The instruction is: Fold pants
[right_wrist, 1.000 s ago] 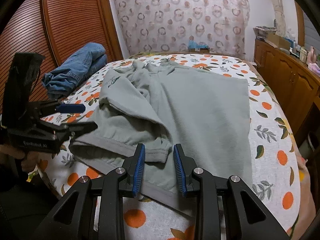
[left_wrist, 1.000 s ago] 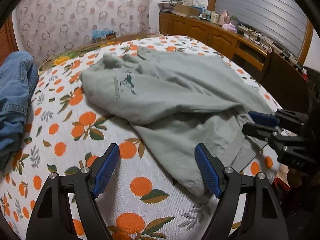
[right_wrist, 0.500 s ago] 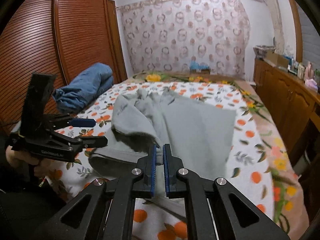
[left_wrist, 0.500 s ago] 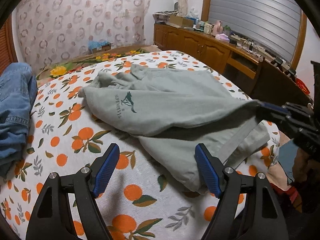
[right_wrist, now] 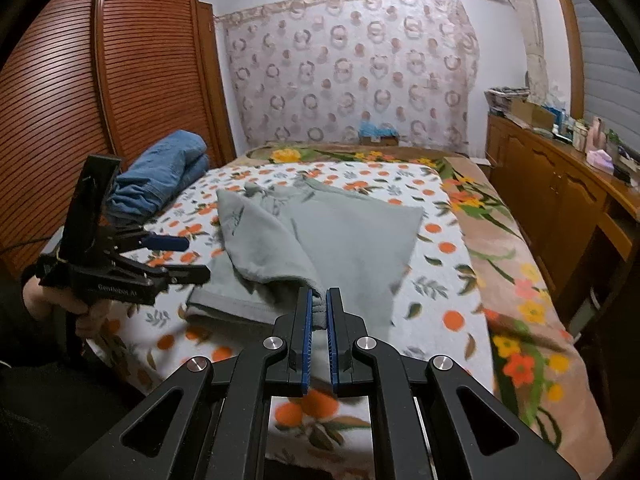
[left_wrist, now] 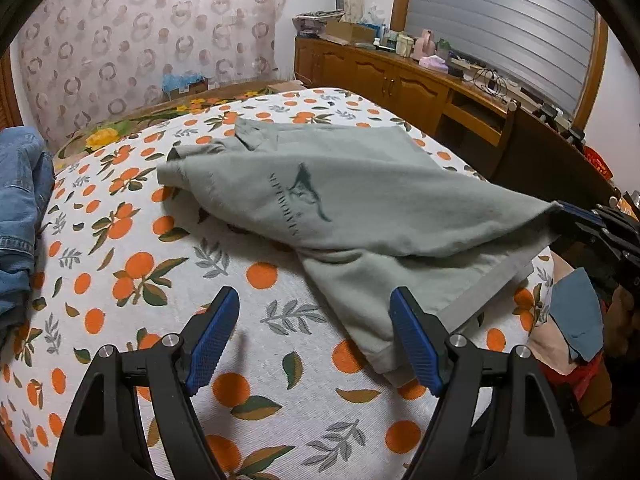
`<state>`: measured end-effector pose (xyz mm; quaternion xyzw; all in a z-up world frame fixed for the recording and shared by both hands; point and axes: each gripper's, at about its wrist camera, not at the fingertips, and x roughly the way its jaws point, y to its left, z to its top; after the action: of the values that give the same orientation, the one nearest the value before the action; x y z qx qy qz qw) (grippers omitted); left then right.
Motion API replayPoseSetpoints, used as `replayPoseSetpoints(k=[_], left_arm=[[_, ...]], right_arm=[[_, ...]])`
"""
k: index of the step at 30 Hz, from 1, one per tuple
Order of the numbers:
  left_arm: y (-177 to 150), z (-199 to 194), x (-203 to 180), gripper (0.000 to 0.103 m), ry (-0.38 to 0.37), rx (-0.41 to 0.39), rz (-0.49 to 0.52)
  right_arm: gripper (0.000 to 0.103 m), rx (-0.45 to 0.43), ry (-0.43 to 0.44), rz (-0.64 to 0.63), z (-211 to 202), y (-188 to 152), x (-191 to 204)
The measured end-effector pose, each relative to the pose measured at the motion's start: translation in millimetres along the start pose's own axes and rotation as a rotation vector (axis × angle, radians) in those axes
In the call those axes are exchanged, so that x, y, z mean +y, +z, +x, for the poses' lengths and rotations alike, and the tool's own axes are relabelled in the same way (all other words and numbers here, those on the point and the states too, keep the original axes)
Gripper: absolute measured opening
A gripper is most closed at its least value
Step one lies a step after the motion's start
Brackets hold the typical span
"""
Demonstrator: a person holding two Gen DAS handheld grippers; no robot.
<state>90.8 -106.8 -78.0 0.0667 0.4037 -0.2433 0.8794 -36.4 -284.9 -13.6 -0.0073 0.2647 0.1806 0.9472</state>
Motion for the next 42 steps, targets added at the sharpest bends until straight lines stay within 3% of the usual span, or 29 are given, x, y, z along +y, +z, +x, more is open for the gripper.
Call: replayPoseSetpoints(k=[16, 21, 23, 24, 33, 42], left_arm=[[-8, 16, -7, 0.079, -0.002, 0.054, 0.013], [-7, 11, -3, 0.079, 0.001, 0.036, 0.002], [-6, 6, 2, 0.079, 0.007, 0.019, -0.009], [-5, 3, 5, 0.079, 0.010, 0.010, -0.016], [4, -12, 34, 0.079, 0.054, -0.039, -0.064], [12, -22, 58, 0.079, 0.099, -0.071, -0.092]], right_arm=[[0.007, 0.127, -0.023, 0.096, 17, -9, -25], [0.020, 0.106, -0.033, 0.082, 11, -4, -23], [0.033, 0.090, -0.038, 0.075, 8, -2, -21], [0.034, 0.078, -0.038, 0.071, 7, -2, -20], [0.035, 0.018, 0.041, -0.013, 19, 23, 1], [0.035, 0.061, 0.174, -0.072, 87, 53, 28]])
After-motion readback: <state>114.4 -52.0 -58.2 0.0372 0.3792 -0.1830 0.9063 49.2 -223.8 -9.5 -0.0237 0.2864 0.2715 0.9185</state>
